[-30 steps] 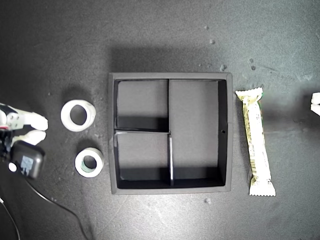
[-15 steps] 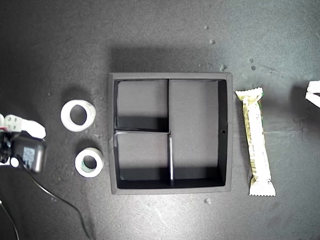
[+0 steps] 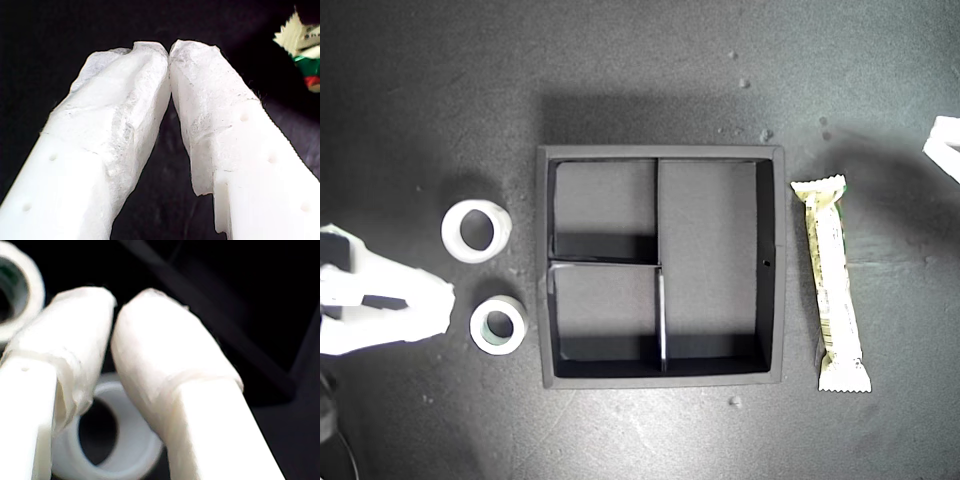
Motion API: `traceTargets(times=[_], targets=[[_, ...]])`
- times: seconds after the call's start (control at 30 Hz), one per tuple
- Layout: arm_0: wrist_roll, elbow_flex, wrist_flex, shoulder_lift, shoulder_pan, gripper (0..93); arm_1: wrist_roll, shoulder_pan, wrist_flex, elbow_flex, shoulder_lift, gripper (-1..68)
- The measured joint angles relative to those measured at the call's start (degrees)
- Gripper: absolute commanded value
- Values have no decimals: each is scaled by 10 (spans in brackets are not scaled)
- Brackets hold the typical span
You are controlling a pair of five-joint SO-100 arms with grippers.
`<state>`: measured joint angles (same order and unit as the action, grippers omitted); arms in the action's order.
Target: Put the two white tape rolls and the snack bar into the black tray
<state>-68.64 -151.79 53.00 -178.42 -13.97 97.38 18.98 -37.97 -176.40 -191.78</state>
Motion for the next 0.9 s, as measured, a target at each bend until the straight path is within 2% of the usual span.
traceTargets(times=[0.17, 0.23, 0.4, 0.6, 0.7, 0.9], targets=[[37, 165, 26, 299, 1, 33, 1, -43, 122, 12, 2, -5], [45, 240, 48, 425, 3, 40, -25, -58, 134, 35, 3, -4], [47, 353, 96, 598, 22, 41, -312, -122, 27, 134, 1, -3], [46, 367, 114, 605, 41, 41, -476, -196, -140, 162, 6, -3], [38, 367, 134, 605, 50, 46, -521, -228, -162, 153, 6, -3], [11, 363, 149, 606, 54, 70, -579, -236, -151, 155, 7, -3]])
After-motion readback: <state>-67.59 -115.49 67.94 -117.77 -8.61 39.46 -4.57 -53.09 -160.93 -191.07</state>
